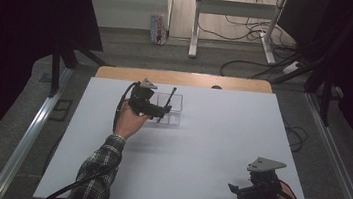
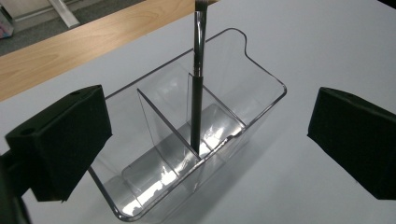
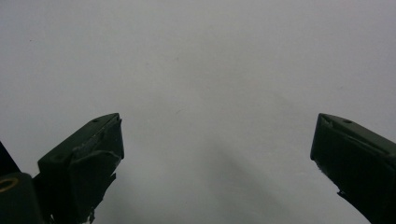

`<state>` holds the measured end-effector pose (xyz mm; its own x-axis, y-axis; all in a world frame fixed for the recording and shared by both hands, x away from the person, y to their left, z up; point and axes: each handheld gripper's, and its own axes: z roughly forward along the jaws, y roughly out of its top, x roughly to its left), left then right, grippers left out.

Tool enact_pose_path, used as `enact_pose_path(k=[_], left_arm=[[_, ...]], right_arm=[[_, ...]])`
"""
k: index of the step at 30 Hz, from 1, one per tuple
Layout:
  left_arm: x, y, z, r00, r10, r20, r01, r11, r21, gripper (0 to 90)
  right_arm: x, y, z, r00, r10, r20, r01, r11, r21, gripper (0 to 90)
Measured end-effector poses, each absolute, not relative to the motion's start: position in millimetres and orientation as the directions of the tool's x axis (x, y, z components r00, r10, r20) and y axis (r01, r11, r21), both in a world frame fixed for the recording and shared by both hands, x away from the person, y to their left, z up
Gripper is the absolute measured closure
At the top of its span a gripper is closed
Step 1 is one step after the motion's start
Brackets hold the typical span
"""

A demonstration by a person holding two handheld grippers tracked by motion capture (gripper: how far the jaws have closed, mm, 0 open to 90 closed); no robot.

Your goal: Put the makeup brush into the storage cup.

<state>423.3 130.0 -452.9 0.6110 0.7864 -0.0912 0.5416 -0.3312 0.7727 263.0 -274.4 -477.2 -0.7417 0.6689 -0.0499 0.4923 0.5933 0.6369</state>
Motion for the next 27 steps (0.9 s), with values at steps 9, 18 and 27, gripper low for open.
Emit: enact_pose_path(k=[9, 18, 27], left_arm=[[418, 133, -451, 0.62, 0.782, -0.071, 0.53, -0.35, 0.772, 0.0], [409, 140, -449, 0.628, 0.775, -0.074, 0.524, -0.351, 0.776, 0.0], [397, 146, -448, 0.638, 0.766, -0.083, 0.518, -0.347, 0.782, 0.0]], right_arm=[[263, -275, -477, -0.752, 0.658, -0.03, 0.488, 0.588, 0.645, 0.8], [263, -275, -477, -0.753, 0.657, -0.031, 0.488, 0.59, 0.643, 0.8], [264, -275, -477, -0.754, 0.657, -0.027, 0.491, 0.589, 0.641, 0.8]])
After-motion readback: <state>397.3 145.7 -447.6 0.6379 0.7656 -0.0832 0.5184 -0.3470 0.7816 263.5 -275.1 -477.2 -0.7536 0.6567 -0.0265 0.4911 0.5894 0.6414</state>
